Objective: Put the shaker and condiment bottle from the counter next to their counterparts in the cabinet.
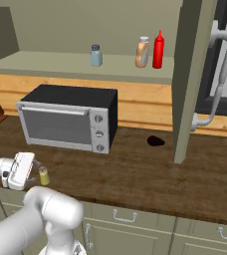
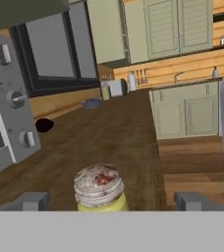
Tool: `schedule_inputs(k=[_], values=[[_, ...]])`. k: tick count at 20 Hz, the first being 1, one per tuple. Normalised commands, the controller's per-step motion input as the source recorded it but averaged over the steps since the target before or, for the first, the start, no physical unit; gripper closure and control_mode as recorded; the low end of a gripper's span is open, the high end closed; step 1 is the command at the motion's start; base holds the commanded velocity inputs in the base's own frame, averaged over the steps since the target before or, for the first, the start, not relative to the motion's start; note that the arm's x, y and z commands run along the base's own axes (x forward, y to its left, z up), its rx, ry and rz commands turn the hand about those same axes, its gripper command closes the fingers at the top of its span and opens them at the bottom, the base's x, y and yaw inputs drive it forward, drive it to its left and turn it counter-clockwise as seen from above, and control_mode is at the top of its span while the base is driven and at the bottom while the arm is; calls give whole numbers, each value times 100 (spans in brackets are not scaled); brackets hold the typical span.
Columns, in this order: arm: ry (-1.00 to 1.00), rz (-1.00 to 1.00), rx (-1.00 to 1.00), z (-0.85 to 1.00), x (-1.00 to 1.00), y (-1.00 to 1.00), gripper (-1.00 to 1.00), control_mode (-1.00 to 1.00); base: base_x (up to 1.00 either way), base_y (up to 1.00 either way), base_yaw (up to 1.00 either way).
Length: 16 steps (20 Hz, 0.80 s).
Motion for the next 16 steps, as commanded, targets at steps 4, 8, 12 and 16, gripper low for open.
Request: schedule_inputs(k=[4,8,12,16], values=[[0,1,0,-17,14,0,-100,-100,0,0,0],[0,1,0,-13,3,0,-100,-100,0,0,0],[1,1,1,-1,16,0,-100,-100,0,0,0],[2,0,3,0,29,-4,-100,-100,0,0,0]])
